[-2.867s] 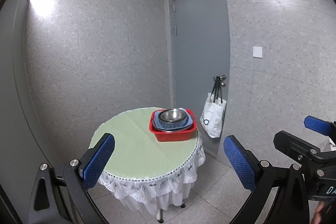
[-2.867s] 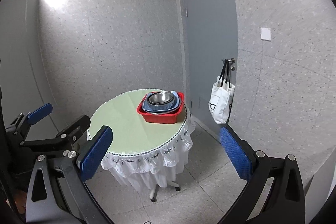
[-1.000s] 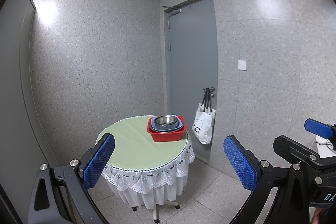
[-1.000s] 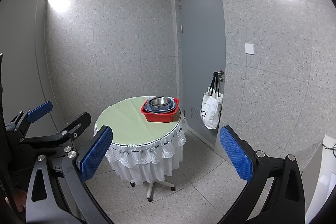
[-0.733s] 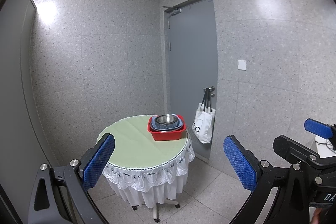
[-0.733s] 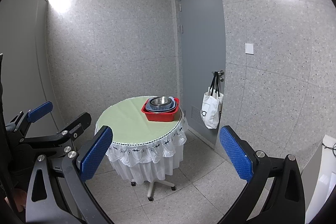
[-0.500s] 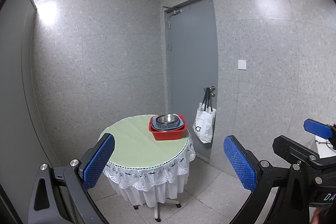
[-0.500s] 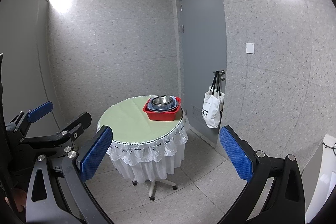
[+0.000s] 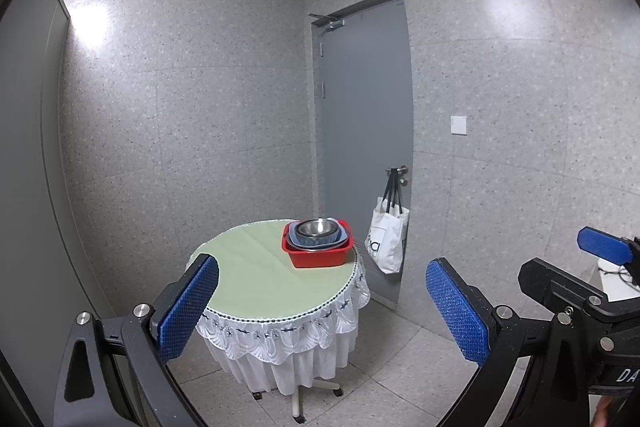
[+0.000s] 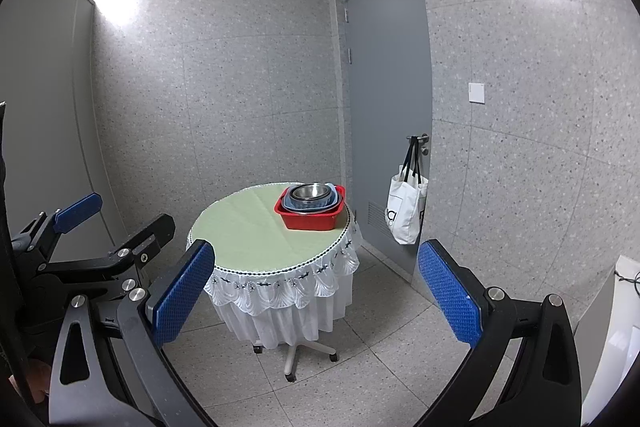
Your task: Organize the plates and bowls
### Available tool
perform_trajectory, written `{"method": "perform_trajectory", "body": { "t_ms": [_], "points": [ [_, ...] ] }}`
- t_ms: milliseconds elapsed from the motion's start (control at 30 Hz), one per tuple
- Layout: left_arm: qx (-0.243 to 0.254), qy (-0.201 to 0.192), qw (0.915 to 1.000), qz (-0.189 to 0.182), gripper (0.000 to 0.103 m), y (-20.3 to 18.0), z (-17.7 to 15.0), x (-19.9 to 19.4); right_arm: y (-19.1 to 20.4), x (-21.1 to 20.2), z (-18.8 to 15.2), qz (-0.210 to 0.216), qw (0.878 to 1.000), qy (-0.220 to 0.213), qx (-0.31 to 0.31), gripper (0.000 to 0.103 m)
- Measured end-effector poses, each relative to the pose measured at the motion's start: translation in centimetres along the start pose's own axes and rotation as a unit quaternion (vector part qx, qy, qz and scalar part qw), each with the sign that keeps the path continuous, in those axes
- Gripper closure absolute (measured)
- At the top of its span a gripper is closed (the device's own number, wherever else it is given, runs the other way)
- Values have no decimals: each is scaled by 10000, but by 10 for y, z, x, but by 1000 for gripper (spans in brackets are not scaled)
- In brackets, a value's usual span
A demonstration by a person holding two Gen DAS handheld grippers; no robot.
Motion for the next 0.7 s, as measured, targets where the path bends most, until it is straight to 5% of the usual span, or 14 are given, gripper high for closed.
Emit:
{"method": "perform_trajectory", "body": {
  "t_ms": [700],
  "points": [
    [23, 52, 10000, -51, 1, 12, -1, -3, 2, -3, -1, -51, 10000, 36, 37, 0]
  ]
}}
Point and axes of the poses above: each gripper's, at about its wrist camera, not at the fingertips, and x roughly the way its jaws point, y to its left, z to its top, the point moved 3 cm from there along x, roughly the way its jaws point, and after that the axes turned 10 degrees about x, right-handed, at the moved point
